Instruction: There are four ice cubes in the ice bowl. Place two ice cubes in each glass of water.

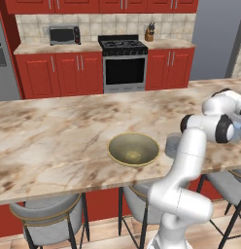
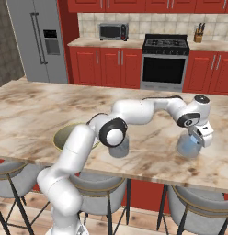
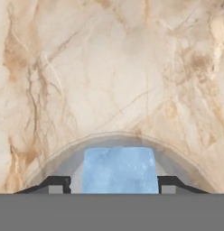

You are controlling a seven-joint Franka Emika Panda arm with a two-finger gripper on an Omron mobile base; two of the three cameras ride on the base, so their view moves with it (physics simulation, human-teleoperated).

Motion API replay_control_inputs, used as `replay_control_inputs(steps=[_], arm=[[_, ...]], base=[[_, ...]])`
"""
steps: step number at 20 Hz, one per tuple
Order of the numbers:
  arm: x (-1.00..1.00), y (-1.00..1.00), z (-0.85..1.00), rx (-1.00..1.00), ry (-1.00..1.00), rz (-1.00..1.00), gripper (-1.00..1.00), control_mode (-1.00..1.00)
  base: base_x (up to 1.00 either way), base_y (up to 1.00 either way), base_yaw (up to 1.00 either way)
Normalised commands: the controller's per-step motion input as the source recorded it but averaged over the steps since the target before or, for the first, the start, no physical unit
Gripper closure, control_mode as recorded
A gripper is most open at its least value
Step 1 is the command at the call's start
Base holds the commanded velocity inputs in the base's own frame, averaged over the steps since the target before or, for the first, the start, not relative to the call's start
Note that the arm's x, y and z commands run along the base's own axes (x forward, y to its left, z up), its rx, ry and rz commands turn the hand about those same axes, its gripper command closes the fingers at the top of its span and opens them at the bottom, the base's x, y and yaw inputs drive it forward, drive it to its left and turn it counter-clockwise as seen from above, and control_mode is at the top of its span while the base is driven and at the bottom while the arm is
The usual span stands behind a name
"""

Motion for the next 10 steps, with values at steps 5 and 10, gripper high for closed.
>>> replay_control_inputs(steps=[5, 10], arm=[[-0.06, 0.00, 0.11, 0.00, 0.00, -0.04, 1.00, -1.00], [0.00, 0.00, 0.00, 0.00, 0.00, -0.03, 1.00, -1.00]], base=[[0.00, 0.00, 0.00], [0.00, 0.00, 0.00]])
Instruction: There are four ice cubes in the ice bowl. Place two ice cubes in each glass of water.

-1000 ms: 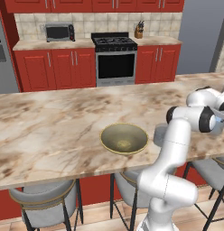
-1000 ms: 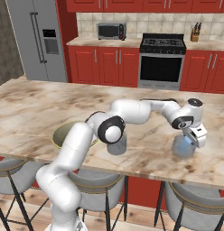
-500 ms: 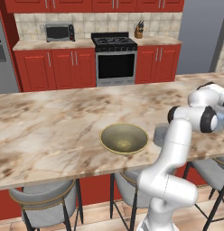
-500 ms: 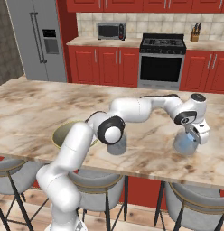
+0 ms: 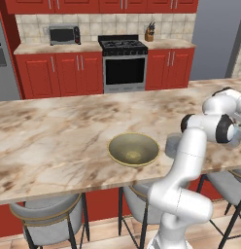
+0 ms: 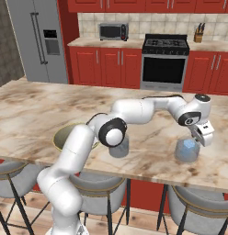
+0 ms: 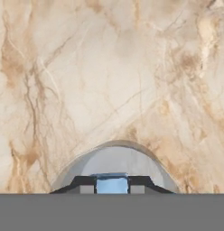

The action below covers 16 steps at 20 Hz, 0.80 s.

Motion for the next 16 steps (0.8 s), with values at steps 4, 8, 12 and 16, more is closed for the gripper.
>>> replay_control_inputs(steps=[4, 8, 12, 16], arm=[[-0.14, -0.06, 0.03, 0.00, 0.00, -0.01, 1.00, -1.00], [-0.89, 0.04, 0.62, 0.00, -0.14, 0.05, 1.00, -1.00], [-1.00, 0.64, 0.14, 0.00, -0.09, 0.33, 1.00, -1.00], [-0.86, 1.00, 0.02, -0.03, -0.08, 0.37, 1.00, -1.00]], base=[[0.00, 0.00, 0.00], [0.00, 0.00, 0.00], [0.00, 0.00, 0.00], [0.00, 0.00, 0.00]])
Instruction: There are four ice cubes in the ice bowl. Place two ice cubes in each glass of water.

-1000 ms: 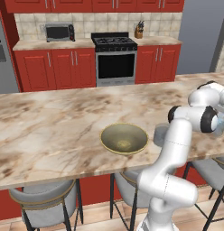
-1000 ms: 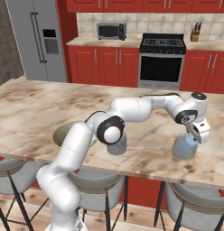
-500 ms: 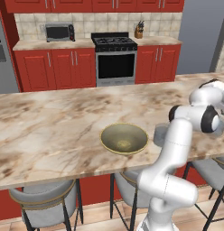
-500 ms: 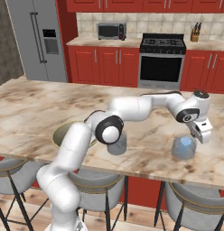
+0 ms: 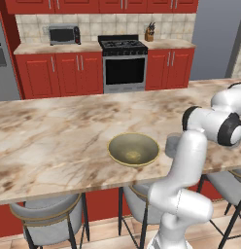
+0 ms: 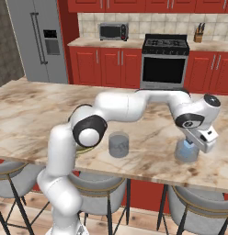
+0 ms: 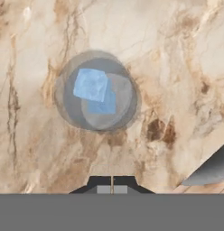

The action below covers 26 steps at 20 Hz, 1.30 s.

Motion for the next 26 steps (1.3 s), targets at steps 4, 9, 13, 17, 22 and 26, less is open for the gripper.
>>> replay_control_inputs(steps=[4, 9, 13, 17, 22, 26], arm=[[-0.48, 1.00, 0.31, -0.16, -0.06, 0.42, 1.00, -1.00], [-0.25, 1.00, 0.34, -0.39, 0.00, 0.39, 1.00, -1.00], [-0.56, 1.00, -0.01, -0.31, -0.25, 0.12, 1.00, -1.00], [-0.52, 1.00, 0.00, -0.23, -0.29, 0.02, 1.00, -1.00], [-0.14, 1.00, 0.21, -0.25, 0.03, 0.17, 1.00, -1.00], [-0.08, 0.88, 0.04, -0.15, 0.02, 0.29, 1.00, -1.00]], base=[[0.00, 0.00, 0.00], [0.00, 0.00, 0.00], [0.00, 0.00, 0.00], [0.00, 0.00, 0.00], [0.00, 0.00, 0.00], [0.00, 0.00, 0.00]])
